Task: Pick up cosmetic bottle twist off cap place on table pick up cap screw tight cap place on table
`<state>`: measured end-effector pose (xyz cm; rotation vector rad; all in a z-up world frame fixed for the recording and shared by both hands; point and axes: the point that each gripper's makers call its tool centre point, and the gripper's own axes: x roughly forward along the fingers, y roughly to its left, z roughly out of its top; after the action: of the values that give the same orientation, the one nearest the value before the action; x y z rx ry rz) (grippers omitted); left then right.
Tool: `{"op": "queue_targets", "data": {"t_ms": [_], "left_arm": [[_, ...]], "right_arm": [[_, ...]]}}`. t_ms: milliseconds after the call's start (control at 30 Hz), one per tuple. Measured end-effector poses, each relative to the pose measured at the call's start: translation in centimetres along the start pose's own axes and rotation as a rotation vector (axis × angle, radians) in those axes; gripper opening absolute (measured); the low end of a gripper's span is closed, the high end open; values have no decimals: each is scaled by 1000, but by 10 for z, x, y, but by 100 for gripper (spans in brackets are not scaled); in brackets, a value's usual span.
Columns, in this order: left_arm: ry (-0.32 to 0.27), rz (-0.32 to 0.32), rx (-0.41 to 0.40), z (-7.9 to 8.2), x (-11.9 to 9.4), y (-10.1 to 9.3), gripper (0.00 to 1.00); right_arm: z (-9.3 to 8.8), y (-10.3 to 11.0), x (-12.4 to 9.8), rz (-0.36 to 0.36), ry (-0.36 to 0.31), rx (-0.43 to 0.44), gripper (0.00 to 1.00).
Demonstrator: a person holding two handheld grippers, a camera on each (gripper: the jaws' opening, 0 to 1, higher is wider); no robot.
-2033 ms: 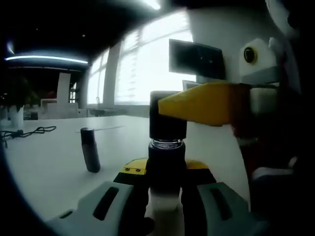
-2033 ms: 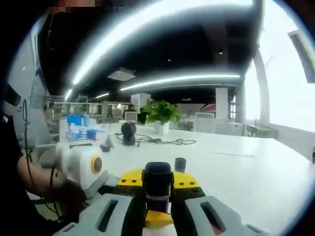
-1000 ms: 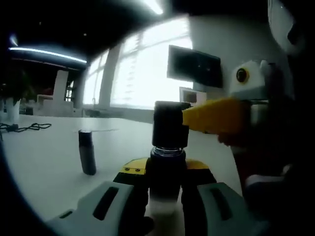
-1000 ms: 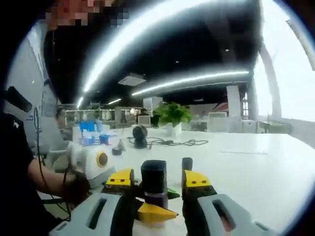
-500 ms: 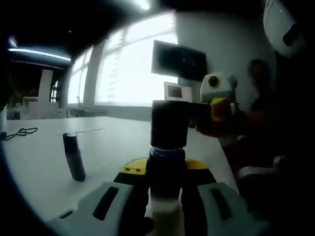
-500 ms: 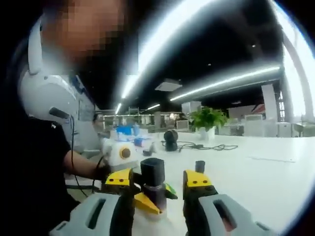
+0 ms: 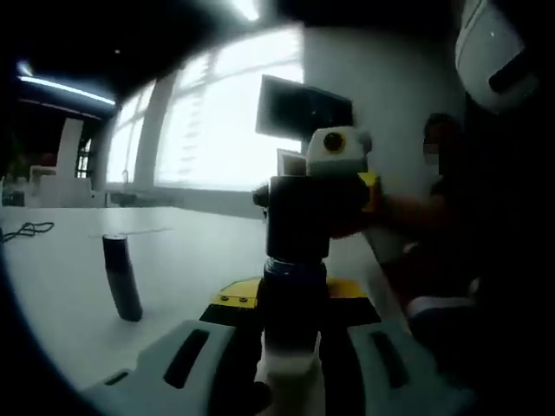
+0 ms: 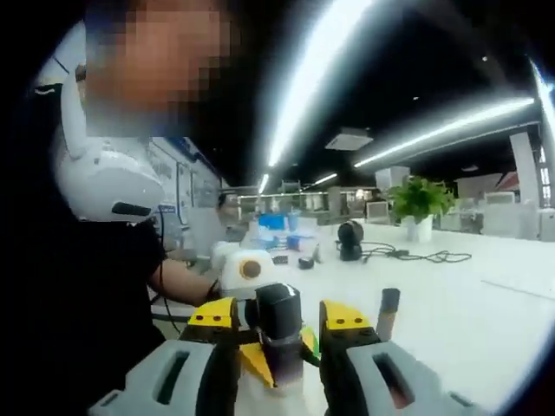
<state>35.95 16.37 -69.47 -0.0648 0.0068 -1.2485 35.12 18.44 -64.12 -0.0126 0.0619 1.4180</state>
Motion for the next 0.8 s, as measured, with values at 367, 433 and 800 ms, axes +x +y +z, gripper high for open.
{"op": "queue_targets", "data": {"t_ms": [367, 433, 800], "left_arm": [[-4, -8, -8, 0, 0, 0, 14], [-4, -8, -8, 0, 0, 0, 14], [-4, -8, -12, 0, 1, 1, 14]], "right_arm": [[-7, 0, 19, 155, 4, 44, 27], [-9, -3, 22, 162, 10, 32, 26], [-9, 4, 26, 235, 1, 34, 20]]}}
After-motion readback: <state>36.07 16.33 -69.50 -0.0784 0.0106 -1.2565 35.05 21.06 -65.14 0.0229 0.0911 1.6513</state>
